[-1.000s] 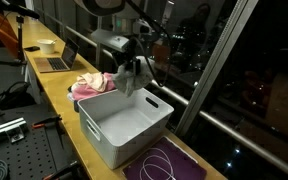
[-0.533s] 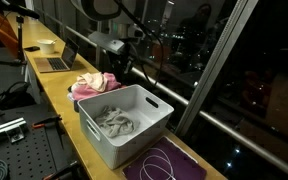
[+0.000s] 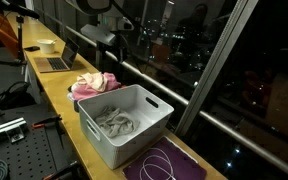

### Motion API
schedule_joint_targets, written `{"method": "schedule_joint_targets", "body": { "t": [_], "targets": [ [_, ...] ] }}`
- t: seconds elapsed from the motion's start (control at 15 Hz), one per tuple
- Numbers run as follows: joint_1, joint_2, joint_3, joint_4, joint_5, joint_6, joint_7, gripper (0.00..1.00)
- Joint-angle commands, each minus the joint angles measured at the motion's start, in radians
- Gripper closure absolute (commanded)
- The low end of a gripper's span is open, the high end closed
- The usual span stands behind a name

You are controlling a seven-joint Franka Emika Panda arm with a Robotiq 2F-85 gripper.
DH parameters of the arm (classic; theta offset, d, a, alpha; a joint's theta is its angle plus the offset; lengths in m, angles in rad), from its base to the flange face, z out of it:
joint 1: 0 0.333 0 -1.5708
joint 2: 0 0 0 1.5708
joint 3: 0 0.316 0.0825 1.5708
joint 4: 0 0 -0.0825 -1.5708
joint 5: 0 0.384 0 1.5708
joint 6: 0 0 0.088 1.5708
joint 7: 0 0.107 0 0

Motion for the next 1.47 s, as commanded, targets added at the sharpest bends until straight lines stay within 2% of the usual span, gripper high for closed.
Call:
{"method": "schedule_joint_targets", "body": {
  "t": [0.0,0.47,0.67,1.2,1.4],
  "targets": [
    [0.052,0.076,0.043,0.093,-0.039,-0.009,0.067,0.0],
    [0.127,0.281,0.083,0.295,-0.116,-0.024,0.131,0.0],
    [0.153,0.371,0.093,0.347,-0.123,-0.018,0.144,0.0],
    [0.229,0.547,0.093,0.361,-0.151,0.016,0.188,0.0],
    [0.229,0.592,0.086,0.371,-0.166,0.018,0.19,0.0]
  ]
}}
